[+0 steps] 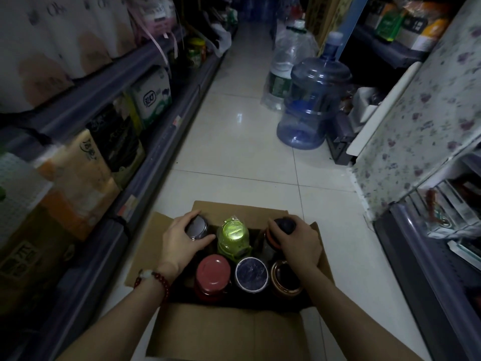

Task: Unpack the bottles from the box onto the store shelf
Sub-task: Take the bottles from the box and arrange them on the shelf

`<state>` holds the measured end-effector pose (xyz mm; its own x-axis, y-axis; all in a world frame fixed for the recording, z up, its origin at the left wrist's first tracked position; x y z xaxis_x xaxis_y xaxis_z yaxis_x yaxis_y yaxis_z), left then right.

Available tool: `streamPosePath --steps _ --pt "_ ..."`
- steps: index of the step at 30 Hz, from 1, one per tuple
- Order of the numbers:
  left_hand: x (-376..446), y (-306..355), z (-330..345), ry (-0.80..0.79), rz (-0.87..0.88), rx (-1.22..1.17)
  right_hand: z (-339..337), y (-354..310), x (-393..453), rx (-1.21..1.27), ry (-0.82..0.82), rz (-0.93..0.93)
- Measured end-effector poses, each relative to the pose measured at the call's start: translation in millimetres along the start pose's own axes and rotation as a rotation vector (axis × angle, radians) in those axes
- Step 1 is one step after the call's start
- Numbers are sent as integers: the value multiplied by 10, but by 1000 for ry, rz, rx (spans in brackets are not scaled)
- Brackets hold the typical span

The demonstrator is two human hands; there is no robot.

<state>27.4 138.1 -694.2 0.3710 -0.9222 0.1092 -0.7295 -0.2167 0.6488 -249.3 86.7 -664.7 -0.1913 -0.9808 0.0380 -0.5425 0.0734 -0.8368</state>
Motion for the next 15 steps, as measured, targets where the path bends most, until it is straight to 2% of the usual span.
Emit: streamPosePath --steps 8,15 --pt "89 648 -525 -19 26 -13 -552 -613 -3 19 -8 -8" --pt "120 1748 -1414 -67 64 8 -1517 -1707 58 64 -15 12"
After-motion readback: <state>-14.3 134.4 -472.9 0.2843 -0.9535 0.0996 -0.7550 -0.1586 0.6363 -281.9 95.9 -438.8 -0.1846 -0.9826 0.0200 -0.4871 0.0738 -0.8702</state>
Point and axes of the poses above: each hand's wrist, its own x-axis towards the middle knuckle, its own z-axis out of the palm, y = z × x, the point moved 6 cm from there along x, towards the middle knuckle, and after that the axes turned 13 degrees about x, right-handed, at the moved point
